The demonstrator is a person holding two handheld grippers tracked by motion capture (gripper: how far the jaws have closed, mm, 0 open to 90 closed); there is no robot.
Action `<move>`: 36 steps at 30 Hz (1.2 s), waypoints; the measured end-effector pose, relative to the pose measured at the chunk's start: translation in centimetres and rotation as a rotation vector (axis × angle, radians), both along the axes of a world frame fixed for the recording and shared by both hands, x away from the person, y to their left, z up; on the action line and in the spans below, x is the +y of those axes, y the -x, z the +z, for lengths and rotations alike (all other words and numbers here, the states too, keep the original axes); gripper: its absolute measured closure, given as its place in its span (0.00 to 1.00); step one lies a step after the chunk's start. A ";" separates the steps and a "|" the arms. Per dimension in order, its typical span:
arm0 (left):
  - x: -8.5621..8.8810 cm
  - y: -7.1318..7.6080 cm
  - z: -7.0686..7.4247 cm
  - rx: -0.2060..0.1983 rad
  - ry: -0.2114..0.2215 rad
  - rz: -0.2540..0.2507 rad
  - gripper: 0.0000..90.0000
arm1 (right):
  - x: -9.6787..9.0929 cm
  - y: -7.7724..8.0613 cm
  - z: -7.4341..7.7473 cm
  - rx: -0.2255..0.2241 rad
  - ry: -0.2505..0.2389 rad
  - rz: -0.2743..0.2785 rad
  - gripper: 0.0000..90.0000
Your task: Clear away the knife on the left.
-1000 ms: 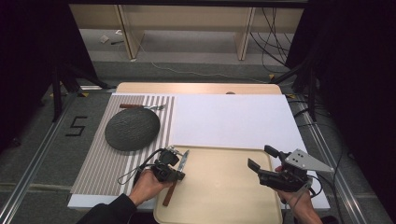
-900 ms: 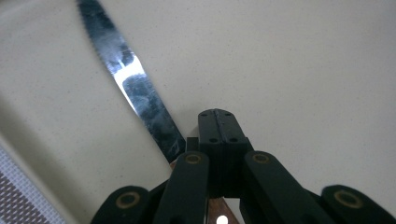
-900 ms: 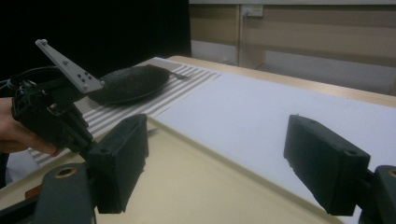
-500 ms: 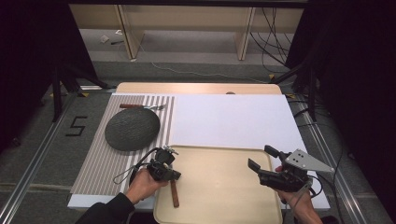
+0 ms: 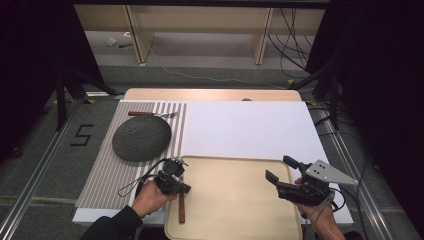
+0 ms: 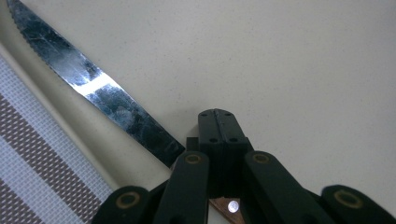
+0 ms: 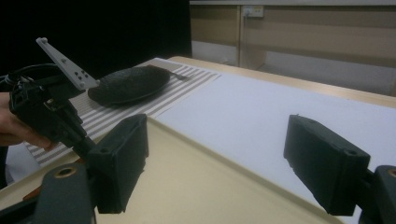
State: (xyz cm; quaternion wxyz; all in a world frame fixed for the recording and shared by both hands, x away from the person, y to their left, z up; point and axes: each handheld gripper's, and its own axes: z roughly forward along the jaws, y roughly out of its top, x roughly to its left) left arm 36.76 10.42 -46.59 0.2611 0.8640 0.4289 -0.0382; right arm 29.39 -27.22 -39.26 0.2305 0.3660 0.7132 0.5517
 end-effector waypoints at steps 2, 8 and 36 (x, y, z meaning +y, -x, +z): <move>0.2 -0.1 0.0 0.007 -0.004 -0.003 1.00 | 0.0 0.0 0.0 0.001 -0.001 0.000 0.25; 0.6 -0.1 0.0 0.016 0.003 0.002 1.00 | 0.0 0.0 0.0 0.000 -0.001 0.001 0.26; 2.2 -0.4 0.3 0.043 0.065 0.025 0.98 | 0.0 0.0 0.0 0.003 -0.003 0.001 0.25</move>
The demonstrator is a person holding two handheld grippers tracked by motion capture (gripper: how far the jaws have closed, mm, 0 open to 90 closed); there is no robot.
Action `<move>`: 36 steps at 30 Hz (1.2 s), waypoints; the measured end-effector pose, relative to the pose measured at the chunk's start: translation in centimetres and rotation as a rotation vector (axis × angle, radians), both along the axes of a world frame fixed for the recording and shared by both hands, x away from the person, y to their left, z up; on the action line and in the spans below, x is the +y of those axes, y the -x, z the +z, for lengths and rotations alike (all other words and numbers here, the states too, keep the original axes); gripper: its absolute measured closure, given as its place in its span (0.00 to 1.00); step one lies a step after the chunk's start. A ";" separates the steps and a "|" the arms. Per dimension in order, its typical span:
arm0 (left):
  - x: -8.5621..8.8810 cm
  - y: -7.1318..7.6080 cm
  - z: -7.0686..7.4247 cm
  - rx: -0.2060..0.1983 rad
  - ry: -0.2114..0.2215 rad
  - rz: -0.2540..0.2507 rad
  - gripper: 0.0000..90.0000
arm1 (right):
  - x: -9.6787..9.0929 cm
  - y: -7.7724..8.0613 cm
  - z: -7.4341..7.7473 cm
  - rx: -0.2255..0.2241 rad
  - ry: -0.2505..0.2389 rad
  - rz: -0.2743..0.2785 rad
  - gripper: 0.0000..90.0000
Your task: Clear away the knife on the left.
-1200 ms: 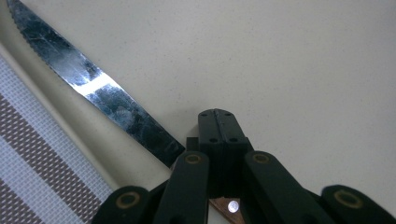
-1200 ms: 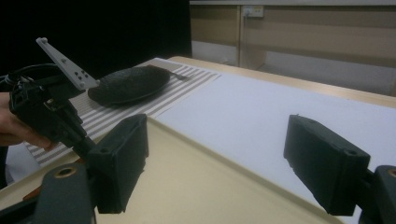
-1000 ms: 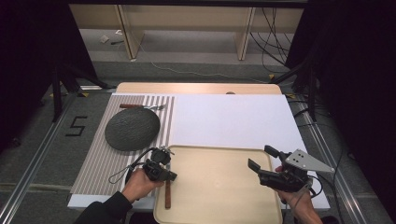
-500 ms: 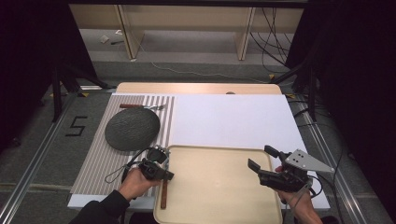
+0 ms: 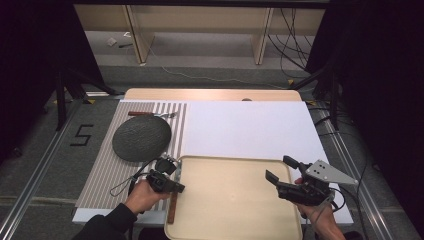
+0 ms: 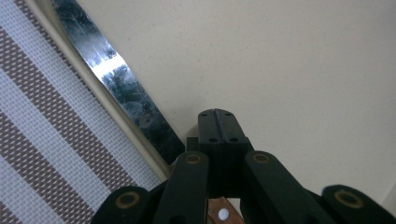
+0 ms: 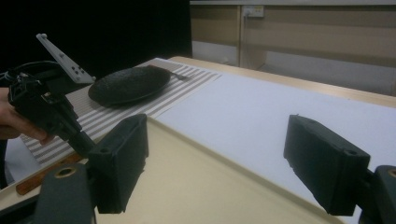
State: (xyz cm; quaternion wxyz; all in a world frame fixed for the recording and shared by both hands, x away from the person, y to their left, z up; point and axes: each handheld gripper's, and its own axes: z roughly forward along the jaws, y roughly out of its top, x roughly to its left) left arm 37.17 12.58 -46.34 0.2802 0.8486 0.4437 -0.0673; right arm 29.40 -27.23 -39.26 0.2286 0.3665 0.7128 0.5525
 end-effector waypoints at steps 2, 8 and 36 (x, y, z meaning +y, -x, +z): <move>0.1 0.0 0.1 0.002 0.023 -0.010 0.94 | 0.0 0.0 0.0 0.000 0.000 0.000 0.26; -0.2 0.4 0.4 0.005 0.060 -0.038 0.84 | 0.0 0.0 0.0 0.001 0.001 0.001 0.26; 0.3 1.4 2.9 -0.196 0.351 -0.010 0.26 | -0.2 0.0 -0.1 -0.001 -0.007 0.001 0.25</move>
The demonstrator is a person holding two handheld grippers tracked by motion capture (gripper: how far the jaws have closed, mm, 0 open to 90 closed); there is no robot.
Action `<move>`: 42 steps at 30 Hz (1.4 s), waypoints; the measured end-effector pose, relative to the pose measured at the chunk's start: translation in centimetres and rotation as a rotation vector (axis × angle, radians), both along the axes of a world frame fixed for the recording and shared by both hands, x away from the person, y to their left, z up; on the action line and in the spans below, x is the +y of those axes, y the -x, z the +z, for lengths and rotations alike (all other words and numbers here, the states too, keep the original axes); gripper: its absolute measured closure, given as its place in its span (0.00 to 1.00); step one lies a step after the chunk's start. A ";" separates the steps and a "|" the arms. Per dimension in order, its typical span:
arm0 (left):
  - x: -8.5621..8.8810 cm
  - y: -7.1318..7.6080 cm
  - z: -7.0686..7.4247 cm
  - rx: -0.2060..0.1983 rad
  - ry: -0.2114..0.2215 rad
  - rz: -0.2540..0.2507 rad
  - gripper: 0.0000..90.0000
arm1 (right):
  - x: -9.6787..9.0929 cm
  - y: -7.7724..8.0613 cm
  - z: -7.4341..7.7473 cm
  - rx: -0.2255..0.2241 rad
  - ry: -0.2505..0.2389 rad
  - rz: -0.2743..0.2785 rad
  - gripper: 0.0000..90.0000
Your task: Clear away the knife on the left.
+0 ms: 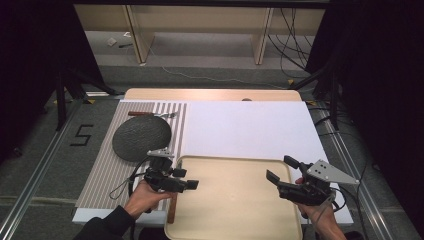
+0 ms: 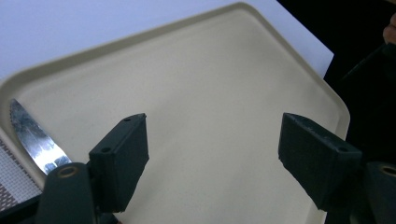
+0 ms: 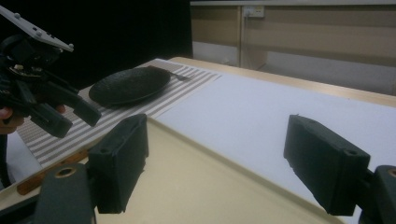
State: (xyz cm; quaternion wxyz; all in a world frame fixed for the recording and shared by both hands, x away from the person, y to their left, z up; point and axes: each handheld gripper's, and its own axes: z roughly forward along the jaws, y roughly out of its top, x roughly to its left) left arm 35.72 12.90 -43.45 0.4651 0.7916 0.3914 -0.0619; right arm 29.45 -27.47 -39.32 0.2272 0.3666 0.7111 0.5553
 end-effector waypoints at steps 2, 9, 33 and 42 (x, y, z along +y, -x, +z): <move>0.0 0.1 0.1 -0.014 0.015 0.011 0.25 | 0.0 0.1 0.0 -0.001 0.001 0.002 0.26; 0.5 0.5 0.9 -0.099 0.073 0.035 0.23 | 0.0 0.2 0.0 -0.001 0.003 -0.001 0.25; 2.0 3.5 2.2 -0.351 0.097 0.084 0.21 | 0.3 0.4 0.2 -0.003 -0.006 0.007 0.25; 2.3 4.5 2.6 -0.415 0.127 0.109 0.20 | 0.3 1.0 0.3 0.019 -0.045 0.009 0.25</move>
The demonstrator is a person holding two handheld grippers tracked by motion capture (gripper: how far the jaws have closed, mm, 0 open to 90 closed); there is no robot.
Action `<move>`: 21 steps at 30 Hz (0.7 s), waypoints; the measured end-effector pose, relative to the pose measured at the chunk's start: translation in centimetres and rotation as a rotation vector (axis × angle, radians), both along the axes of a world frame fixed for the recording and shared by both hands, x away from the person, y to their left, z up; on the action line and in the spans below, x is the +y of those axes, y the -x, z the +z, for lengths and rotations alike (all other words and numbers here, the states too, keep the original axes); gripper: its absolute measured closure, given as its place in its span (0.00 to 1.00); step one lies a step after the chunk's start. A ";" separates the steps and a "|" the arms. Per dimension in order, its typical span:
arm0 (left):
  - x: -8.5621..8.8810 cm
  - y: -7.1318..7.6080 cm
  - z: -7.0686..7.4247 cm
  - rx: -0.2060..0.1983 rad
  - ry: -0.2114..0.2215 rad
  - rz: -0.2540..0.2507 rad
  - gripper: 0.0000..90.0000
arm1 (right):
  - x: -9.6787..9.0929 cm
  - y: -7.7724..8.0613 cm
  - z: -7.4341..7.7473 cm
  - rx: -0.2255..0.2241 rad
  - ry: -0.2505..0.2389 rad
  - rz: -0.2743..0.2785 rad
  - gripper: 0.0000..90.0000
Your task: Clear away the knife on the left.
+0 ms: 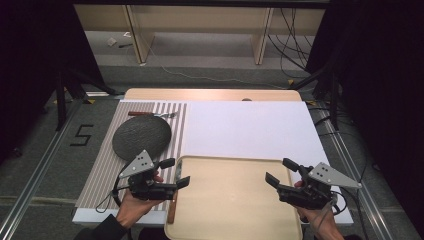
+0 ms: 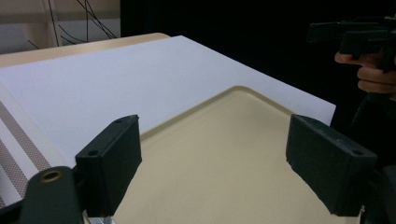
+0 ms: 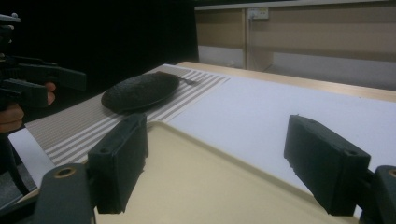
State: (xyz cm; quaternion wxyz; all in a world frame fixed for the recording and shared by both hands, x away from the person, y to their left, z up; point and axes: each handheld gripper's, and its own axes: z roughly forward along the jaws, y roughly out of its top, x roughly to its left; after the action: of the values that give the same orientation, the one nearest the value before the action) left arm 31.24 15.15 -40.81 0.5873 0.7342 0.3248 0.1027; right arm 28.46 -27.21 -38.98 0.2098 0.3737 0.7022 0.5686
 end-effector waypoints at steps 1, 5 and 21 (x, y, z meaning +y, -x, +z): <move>0.1 0.1 0.0 -0.002 0.011 0.001 0.20 | -0.1 0.2 0.0 -0.002 -0.002 -0.004 0.25; 0.2 0.2 0.0 -0.003 0.008 0.004 0.20 | -0.1 0.4 0.0 -0.002 -0.006 -0.006 0.25; 0.0 0.1 -0.1 0.005 -0.012 -0.006 0.19 | -0.3 0.3 0.0 -0.008 -0.003 -0.005 0.25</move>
State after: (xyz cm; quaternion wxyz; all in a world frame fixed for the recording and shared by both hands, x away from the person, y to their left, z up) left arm 31.12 15.11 -40.94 0.5824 0.7389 0.3233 0.1012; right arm 28.12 -27.48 -39.00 0.2135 0.3735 0.6997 0.5704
